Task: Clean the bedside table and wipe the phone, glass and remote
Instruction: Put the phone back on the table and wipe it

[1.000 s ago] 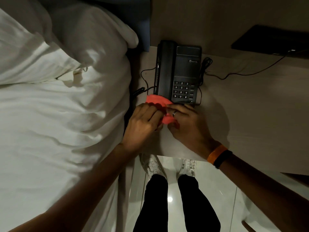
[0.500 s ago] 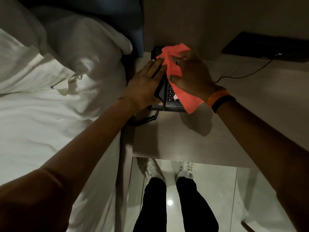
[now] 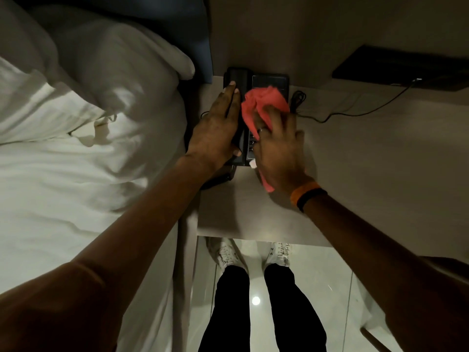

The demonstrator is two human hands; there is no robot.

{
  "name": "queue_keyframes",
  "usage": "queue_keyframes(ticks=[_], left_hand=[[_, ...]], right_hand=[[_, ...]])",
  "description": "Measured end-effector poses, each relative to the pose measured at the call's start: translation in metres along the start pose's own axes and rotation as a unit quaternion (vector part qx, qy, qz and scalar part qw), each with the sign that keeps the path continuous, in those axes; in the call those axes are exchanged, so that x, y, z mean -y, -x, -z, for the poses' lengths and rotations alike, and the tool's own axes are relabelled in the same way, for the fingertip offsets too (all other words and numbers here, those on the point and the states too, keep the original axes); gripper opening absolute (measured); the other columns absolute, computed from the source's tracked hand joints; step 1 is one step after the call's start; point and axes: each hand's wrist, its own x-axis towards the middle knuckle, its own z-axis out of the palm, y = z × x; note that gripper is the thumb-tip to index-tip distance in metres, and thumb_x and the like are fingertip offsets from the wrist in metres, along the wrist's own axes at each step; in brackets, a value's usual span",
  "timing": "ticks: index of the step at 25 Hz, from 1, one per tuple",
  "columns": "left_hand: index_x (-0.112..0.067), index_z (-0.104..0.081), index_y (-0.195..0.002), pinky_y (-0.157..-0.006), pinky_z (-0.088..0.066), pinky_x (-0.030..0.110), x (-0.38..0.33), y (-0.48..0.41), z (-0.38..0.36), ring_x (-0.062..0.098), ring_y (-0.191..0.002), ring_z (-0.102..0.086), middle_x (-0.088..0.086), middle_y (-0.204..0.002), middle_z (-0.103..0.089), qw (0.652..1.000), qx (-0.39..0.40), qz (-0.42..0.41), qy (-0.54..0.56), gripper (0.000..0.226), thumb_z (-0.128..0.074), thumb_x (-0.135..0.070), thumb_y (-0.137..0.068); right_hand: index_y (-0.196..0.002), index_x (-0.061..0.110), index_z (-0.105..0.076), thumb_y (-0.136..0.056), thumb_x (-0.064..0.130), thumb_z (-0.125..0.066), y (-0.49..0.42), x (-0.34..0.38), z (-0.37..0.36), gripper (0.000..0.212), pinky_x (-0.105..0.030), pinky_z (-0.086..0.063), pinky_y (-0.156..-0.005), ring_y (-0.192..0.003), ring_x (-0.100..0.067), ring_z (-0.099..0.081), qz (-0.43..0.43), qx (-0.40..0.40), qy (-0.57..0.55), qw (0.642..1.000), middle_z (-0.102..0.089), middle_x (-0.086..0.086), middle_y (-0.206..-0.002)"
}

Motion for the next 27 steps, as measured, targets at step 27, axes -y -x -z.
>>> queue_keyframes(ticks=[27], left_hand=[[-0.003, -0.030, -0.155, -0.125, -0.023, 0.052, -0.051, 0.032, -0.017, 0.040, -0.154, -0.015, 0.022, -0.166, -0.017, 0.997, -0.055, 0.017, -0.049, 0.083, -0.074, -0.009, -0.085]], right_hand=[[-0.117, 0.012, -0.069, -0.100, -0.003, -0.040, 0.111, -0.171, 0.005, 0.036, -0.020, -0.055, -0.089, -0.094, -0.004, -0.071, -0.192, 0.354, -0.608, 0.684, -0.072, -0.006, -0.120]])
